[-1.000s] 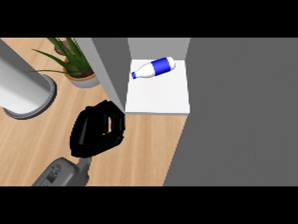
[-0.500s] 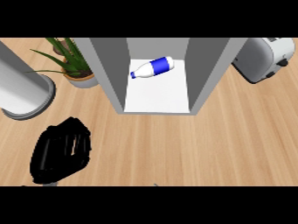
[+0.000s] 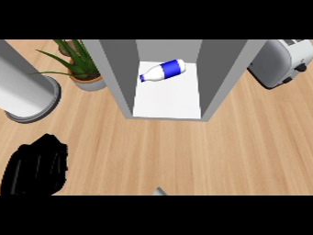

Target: Pick up the bottled water, place it into the cabinet and close the cabinet

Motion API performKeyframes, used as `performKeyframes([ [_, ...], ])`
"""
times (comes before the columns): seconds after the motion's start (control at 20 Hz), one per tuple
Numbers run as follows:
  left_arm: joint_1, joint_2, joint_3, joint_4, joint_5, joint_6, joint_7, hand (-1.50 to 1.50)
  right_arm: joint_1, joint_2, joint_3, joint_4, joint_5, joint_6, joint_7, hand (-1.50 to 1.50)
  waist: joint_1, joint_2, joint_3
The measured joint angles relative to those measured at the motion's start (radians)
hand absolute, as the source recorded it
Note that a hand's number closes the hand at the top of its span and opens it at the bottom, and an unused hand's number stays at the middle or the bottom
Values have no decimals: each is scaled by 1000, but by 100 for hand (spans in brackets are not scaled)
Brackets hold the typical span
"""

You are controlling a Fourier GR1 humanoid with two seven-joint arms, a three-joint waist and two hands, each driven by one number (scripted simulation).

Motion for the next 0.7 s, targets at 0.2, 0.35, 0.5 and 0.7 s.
performKeyframes([
  [0.2,26,32,46,-1,25,-46,-11,150,-64,-10,-13,17,-6,-62,28,150,6,2,0],
  [0.35,47,49,60,0,32,-78,-18,150,-108,17,-63,71,-36,-105,28,150,14,5,0],
  [0.5,57,71,85,-9,51,-101,-8,150,-213,118,-151,242,-73,-136,5,150,21,8,1],
  [0.7,104,92,115,-21,64,-144,-21,150,-333,179,-280,436,-204,-127,-54,150,21,8,1],
])
